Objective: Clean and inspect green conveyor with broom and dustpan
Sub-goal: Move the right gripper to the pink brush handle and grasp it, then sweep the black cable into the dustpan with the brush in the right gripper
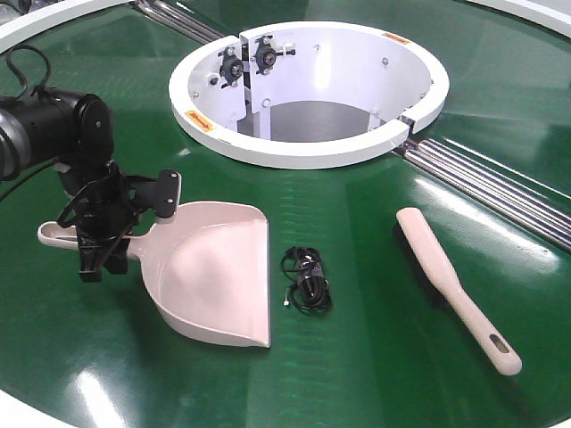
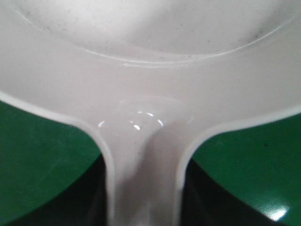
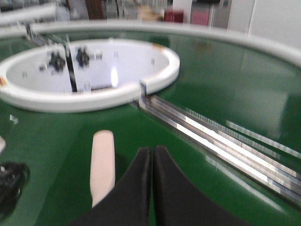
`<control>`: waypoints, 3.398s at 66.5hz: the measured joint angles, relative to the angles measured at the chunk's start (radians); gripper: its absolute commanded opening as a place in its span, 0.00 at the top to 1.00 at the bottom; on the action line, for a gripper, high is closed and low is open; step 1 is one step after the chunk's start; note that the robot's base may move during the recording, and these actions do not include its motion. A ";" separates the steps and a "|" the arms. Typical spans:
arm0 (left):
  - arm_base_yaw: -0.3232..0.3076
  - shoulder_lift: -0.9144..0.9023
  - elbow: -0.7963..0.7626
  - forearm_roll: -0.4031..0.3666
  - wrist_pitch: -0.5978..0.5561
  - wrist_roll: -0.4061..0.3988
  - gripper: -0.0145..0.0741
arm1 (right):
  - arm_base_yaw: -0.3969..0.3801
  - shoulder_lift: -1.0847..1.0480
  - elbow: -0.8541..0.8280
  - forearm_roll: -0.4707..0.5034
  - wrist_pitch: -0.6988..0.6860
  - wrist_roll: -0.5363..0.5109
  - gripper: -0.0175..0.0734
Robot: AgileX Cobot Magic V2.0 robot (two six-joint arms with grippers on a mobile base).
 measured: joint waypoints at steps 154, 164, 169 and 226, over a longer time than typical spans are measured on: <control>0.000 0.000 0.000 0.000 0.000 0.000 0.83 | 0.215 1.497 -0.920 -0.063 0.883 0.008 0.34; 0.000 0.000 0.000 0.000 0.000 0.000 0.83 | 0.215 1.525 -0.920 -0.063 0.883 0.019 0.54; 0.000 0.000 0.000 0.000 0.000 0.000 0.83 | 0.215 1.538 -0.920 -0.063 0.883 0.022 0.64; 0.000 0.000 0.000 0.000 0.000 0.000 0.83 | 0.215 1.303 -0.920 -0.047 0.937 0.070 0.81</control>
